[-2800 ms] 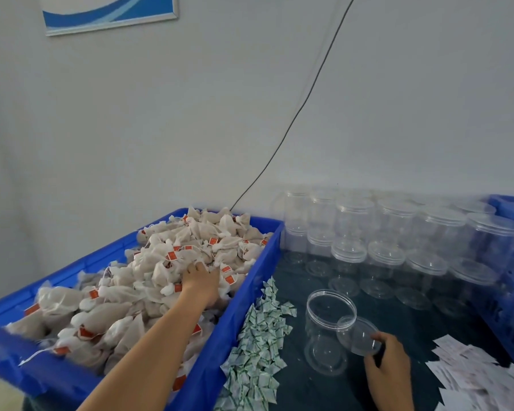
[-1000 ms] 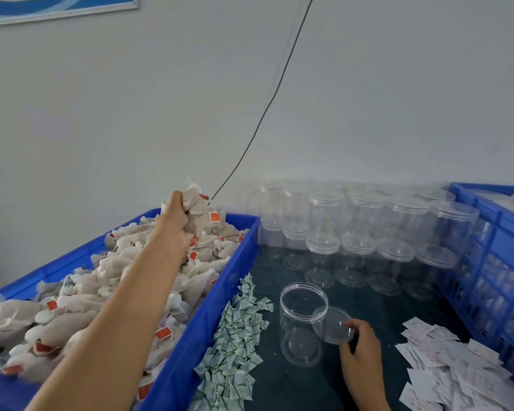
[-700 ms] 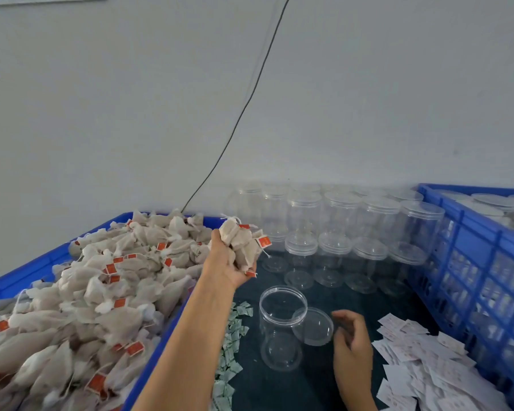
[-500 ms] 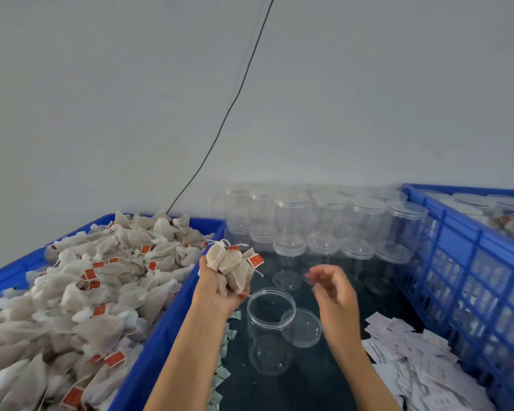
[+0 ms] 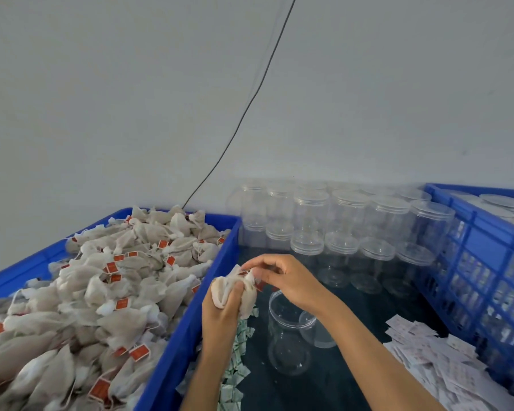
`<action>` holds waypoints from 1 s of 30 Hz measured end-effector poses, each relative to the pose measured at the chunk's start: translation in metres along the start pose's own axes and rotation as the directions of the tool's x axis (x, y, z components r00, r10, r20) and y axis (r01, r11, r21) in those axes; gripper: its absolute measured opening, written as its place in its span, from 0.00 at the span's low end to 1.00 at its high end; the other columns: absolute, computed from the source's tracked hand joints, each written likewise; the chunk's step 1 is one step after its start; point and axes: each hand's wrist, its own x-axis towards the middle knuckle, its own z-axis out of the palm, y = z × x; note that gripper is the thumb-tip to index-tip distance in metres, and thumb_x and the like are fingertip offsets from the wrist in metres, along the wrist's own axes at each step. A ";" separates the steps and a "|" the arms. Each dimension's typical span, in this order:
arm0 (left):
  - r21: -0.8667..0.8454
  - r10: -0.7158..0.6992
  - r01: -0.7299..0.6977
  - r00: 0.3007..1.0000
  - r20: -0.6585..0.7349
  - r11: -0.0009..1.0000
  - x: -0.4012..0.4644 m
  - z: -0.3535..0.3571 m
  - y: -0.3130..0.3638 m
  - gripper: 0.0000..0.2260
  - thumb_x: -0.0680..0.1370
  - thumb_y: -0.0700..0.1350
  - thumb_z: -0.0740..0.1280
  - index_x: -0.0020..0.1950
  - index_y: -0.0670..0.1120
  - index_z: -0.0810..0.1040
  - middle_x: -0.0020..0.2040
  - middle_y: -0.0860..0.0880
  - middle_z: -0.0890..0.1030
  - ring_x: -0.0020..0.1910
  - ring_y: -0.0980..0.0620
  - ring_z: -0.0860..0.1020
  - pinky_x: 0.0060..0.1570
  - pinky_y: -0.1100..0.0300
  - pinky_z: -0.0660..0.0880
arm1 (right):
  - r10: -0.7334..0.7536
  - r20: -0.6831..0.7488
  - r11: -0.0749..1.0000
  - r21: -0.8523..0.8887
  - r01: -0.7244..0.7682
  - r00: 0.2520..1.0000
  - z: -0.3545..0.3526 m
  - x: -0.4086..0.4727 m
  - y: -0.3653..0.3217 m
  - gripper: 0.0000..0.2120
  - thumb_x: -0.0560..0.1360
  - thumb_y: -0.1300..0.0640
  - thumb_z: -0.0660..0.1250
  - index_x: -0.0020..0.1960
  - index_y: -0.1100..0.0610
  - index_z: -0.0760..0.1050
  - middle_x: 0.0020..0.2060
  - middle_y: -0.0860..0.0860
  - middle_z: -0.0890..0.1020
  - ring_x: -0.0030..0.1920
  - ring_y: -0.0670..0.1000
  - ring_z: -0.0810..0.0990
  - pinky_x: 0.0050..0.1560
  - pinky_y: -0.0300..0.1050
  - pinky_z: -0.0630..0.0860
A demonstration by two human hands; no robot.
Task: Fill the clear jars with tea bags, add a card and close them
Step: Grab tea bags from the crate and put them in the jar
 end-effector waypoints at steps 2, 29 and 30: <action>-0.048 0.002 -0.001 1.000 0.020 0.999 -0.002 -0.001 -0.006 0.05 0.78 0.42 0.69 0.46 0.41 0.79 0.40 0.39 0.80 0.38 0.47 0.78 0.38 0.56 0.75 | 0.012 0.062 1.000 0.014 -0.013 0.998 0.002 -0.001 0.002 0.08 0.76 0.57 0.69 0.55 0.55 0.82 0.48 0.50 0.84 0.41 0.46 0.82 0.47 0.40 0.80; -0.446 -0.207 0.242 0.970 0.127 0.861 -0.004 0.006 -0.038 0.13 0.79 0.48 0.62 0.44 0.57 0.85 0.41 0.51 0.85 0.41 0.55 0.84 0.38 0.60 0.80 | 0.087 -0.233 0.920 -0.353 -0.167 0.969 -0.048 -0.025 0.020 0.01 0.75 0.57 0.70 0.46 0.53 0.78 0.41 0.47 0.84 0.38 0.44 0.82 0.43 0.38 0.79; -0.431 -0.196 0.246 0.968 0.157 0.868 -0.004 0.009 -0.036 0.16 0.80 0.48 0.59 0.42 0.58 0.85 0.40 0.52 0.85 0.41 0.57 0.84 0.39 0.61 0.80 | 0.111 -0.212 0.919 -0.350 -0.182 0.971 -0.046 -0.027 0.026 0.01 0.75 0.57 0.70 0.46 0.53 0.78 0.41 0.47 0.84 0.38 0.44 0.82 0.45 0.40 0.80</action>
